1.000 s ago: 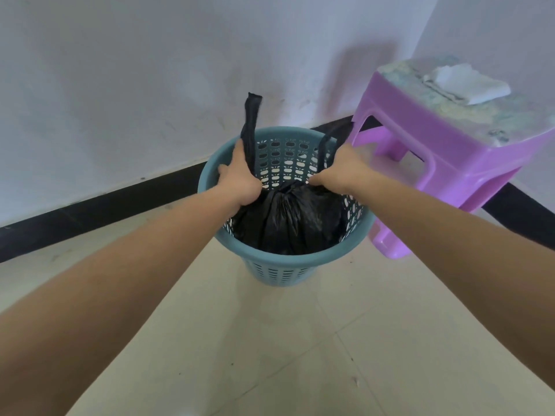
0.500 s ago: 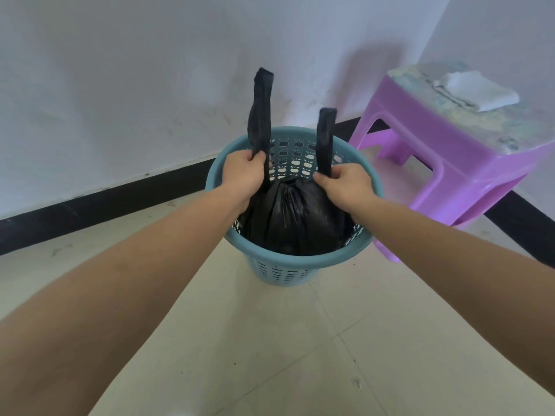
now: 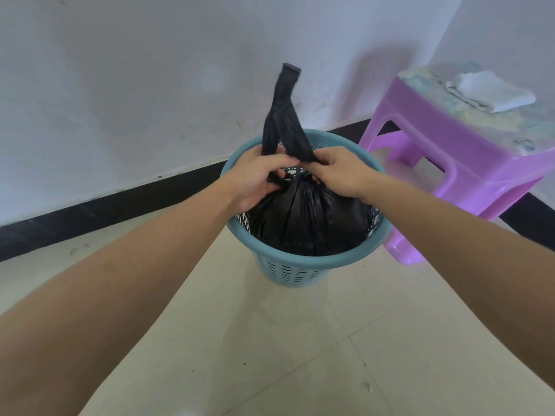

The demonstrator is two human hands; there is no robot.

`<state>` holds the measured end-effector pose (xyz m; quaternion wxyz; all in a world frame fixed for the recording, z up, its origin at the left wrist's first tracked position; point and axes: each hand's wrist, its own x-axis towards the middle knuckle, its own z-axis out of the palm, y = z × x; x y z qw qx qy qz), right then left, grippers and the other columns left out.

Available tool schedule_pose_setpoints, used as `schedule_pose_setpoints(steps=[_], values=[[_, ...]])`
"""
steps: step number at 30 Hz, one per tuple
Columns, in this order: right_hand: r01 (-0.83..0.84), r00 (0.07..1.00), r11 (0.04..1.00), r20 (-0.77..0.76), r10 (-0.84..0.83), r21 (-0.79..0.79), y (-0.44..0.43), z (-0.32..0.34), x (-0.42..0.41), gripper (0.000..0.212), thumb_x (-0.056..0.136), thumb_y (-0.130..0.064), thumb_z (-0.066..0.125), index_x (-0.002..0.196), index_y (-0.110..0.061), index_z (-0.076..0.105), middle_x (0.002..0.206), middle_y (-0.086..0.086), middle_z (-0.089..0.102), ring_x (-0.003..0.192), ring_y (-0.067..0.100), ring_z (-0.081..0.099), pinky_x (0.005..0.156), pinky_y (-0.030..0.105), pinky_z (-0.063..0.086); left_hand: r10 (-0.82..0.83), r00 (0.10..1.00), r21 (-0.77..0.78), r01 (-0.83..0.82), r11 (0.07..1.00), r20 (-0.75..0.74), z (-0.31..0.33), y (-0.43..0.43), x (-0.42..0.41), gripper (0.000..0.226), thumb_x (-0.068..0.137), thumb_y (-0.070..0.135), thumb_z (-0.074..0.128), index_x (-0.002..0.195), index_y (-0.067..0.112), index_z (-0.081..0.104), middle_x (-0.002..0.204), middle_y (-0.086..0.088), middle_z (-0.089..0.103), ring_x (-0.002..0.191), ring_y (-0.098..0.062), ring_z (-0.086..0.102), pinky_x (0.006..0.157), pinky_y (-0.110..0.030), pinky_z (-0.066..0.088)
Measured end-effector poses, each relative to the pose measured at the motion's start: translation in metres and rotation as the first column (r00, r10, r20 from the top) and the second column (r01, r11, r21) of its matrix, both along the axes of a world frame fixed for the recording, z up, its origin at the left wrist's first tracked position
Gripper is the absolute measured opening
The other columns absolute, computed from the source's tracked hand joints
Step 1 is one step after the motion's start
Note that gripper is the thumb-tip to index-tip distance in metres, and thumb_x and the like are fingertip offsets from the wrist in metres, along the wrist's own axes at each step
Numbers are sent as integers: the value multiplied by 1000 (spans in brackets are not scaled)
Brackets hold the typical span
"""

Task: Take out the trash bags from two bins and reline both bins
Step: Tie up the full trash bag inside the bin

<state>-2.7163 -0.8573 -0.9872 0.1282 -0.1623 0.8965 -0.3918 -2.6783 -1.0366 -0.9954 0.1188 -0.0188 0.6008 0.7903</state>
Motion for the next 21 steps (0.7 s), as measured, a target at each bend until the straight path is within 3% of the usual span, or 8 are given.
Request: schedule_pose_setpoints(steps=[3, 6, 8, 11, 14, 17, 19, 21], values=[[-76, 996, 990, -44, 81, 117, -1, -2, 0, 18, 97, -38, 55, 100, -25, 67, 97, -9, 68, 99, 14, 61, 95, 34, 46, -6, 1000, -46, 6, 999, -18, 2, 5, 2, 23, 82, 18, 76, 101, 10, 65, 74, -1, 64, 73, -12, 63, 80, -35, 55], [-27, 999, 996, -32, 30, 90, -1, -4, 6, 53, 90, -46, 64, 136, -20, 54, 113, -9, 62, 107, 13, 58, 102, 31, 42, 222, 974, -59, -220, 974, 32, 1, 7, -3, 15, 97, 26, 59, 87, 14, 60, 53, 3, 41, 52, -11, 43, 71, -36, 52], [31, 997, 991, -72, -22, 128, 2, -7, 8, 43, 88, -48, 68, 121, -21, 63, 96, -9, 66, 96, 16, 62, 91, 30, 45, 297, 952, -27, -296, 955, 70, -3, 7, -6, 18, 101, 30, 52, 92, 16, 59, 47, 7, 37, 51, -11, 39, 69, -36, 55], [110, 988, 987, -121, -96, 116, 10, -11, 11, 28, 82, -58, 72, 87, -30, 72, 86, -14, 71, 93, 12, 67, 92, 33, 51, 361, 922, 35, -369, 929, 141, -5, 8, -9, 21, 103, 33, 46, 100, 16, 57, 45, 9, 38, 52, -10, 36, 71, -39, 58], [143, 979, 988, -154, -132, 64, 13, -15, 11, 19, 86, -49, 71, 90, -32, 79, 79, -17, 69, 93, 11, 67, 96, 37, 51, 336, 928, 70, -350, 934, 161, -7, 6, -13, 18, 102, 30, 51, 101, 14, 59, 47, 8, 44, 52, -10, 35, 76, -41, 57], [249, 958, 965, -128, -257, -77, 11, -15, 11, 22, 92, -41, 65, 91, -24, 79, 85, -5, 75, 91, 18, 68, 94, 39, 52, 220, 959, 169, -250, 953, 177, -5, 7, -12, 5, 91, 18, 60, 90, 14, 56, 57, 3, 37, 53, -10, 37, 67, -27, 45], [323, 939, 930, -62, -338, -178, 10, -15, 9, 26, 94, -41, 62, 90, -20, 77, 85, 4, 76, 89, 23, 70, 91, 42, 54, 201, 957, 233, -249, 940, 211, -3, 10, -13, 8, 87, 13, 51, 95, 11, 52, 65, 0, 40, 56, -12, 43, 64, -25, 46], [344, 933, 901, -14, -360, -265, 8, -16, 8, 27, 95, -41, 59, 92, -21, 77, 85, 3, 76, 87, 23, 72, 90, 44, 56, 223, 953, 217, -266, 939, 205, -3, 12, -14, 10, 96, 9, 45, 97, 6, 55, 70, -4, 51, 66, -16, 55, 74, -27, 53]])
